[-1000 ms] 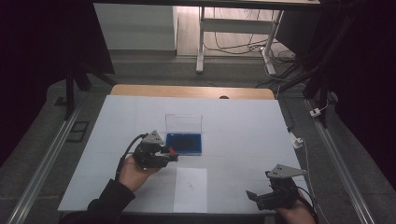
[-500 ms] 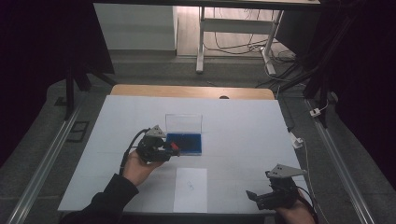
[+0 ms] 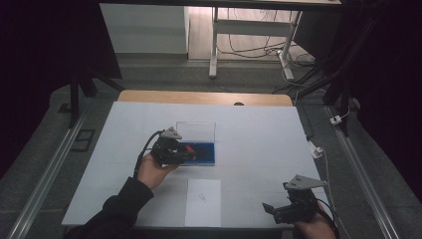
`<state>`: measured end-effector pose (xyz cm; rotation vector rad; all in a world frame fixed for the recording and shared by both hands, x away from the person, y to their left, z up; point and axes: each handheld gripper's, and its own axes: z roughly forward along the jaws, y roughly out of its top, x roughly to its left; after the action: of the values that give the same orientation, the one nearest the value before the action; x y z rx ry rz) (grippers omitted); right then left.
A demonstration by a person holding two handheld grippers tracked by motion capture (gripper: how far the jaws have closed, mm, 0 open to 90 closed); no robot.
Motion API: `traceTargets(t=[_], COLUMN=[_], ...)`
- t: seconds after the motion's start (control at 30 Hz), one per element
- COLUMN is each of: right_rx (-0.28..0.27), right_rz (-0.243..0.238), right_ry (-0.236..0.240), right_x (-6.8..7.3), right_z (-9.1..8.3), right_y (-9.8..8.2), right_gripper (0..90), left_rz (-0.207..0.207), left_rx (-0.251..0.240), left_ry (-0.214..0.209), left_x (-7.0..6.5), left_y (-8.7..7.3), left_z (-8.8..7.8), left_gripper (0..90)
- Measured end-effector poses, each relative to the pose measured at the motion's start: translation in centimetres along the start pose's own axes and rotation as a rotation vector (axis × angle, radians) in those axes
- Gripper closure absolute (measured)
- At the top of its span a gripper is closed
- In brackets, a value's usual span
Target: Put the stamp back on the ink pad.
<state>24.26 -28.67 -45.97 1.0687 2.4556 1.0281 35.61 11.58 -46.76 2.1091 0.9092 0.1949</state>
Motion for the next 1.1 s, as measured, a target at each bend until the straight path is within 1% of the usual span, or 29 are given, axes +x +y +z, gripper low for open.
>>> traceTargets(t=[0.17, 0.53, 0.67, 0.8, 0.83, 1.0, 1.1], right_rx=[0.000, -0.001, 0.000, -0.001, -0.001, 0.000, 0.000], right_rz=[0.003, 0.006, 0.006, 0.010, 0.012, 0.012, 0.010], right_ry=[-0.002, 0.000, 0.000, 0.002, 0.002, 0.003, 0.003], right_x=[0.0, -0.1, -0.1, -0.1, -0.1, -0.1, -0.1], right_z=[0.0, 0.0, 0.0, 0.0, 0.0, 0.0, 0.0], right_y=[0.0, 0.0, 0.0, 0.0, 0.0, 0.0, 0.0], right_gripper=[0.0, 0.0, 0.0, 0.0, 0.0, 0.0, 0.0], left_rz=[0.012, 0.005, 0.009, 0.005, 0.009, 0.008, 0.017], left_rx=[0.006, 0.027, 0.040, 0.049, 0.056, 0.068, 0.079], left_ry=[0.015, 0.041, 0.051, 0.068, 0.072, 0.083, 0.094], left_x=[0.3, 1.2, 1.4, 1.6, 1.7, 1.9, 1.9], left_y=[0.4, 1.0, 1.1, 1.2, 1.1, 0.9, 0.7], left_z=[1.0, 2.9, 3.6, 4.2, 4.4, 5.0, 5.3], left_gripper=[58.1, 58.1, 58.1, 58.1, 58.0, 58.0, 58.0])
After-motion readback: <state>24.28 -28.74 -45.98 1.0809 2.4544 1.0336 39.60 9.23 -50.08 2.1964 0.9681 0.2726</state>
